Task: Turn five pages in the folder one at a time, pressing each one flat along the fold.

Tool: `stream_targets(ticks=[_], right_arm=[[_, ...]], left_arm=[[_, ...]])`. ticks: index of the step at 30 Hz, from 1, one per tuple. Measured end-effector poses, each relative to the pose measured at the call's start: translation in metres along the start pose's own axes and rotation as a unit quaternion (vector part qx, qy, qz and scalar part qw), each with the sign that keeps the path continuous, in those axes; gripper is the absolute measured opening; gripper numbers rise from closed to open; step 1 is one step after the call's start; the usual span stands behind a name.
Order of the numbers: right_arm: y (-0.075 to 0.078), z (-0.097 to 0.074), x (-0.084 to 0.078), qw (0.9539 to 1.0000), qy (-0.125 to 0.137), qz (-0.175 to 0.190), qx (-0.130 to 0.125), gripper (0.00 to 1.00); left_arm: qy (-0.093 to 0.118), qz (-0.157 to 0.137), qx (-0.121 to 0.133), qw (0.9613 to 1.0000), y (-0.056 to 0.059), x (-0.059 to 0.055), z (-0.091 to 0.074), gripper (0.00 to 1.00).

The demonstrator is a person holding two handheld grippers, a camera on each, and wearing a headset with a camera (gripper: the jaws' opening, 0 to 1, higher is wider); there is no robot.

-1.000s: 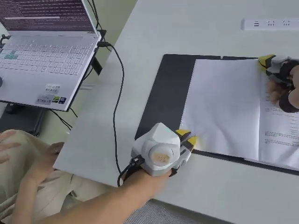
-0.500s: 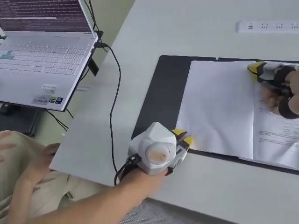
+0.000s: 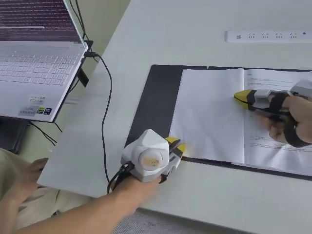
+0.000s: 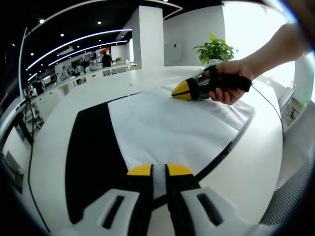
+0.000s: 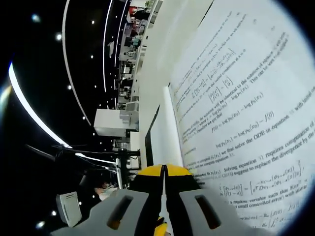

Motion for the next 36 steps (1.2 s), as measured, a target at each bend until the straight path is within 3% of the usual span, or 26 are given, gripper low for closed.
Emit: stream_targets(ticks=[1,11,24,29,32,36], right_arm=[[0.002,-0.002,-0.008,0.9999,-0.015,-0.008,-0.002,0.0],[0.009,-0.02,-0.063,0.9974,-0.066,-0.022,-0.016,0.0],[0.019,-0.032,-0.123,0.9946,-0.103,-0.013,-0.004,0.0],[0.016,-0.038,-0.145,0.9928,-0.119,-0.014,-0.004,0.0],[0.01,-0.044,-0.157,0.9924,-0.121,-0.022,0.001,0.0],[-0.005,-0.056,-0.165,0.9953,-0.089,-0.037,0.014,0.0]], left_arm=[[-0.001,0.001,0.0,1.0,0.0,0.0,0.0,0.08],[-0.005,0.008,0.0,1.0,0.0,0.001,0.001,0.08],[-0.002,0.004,-0.001,1.0,-0.001,0.0,0.001,0.08],[-0.003,0.006,0.0,1.0,0.0,0.0,-0.001,0.08],[-0.005,0.002,0.001,1.0,0.001,0.001,-0.001,0.07],[-0.014,-0.007,0.006,0.9999,0.0,0.003,-0.002,0.06]])
Point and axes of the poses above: the centre of the closed fingertips' face, and the gripper's own axes: z roughly forward along the fingers, y roughly to its right, x roughly out of its top, the point moved 10 cm from there along -z, roughly backward along the fingers, and after that the axes turned 13 degrees about -y, right-handed, at the moved point
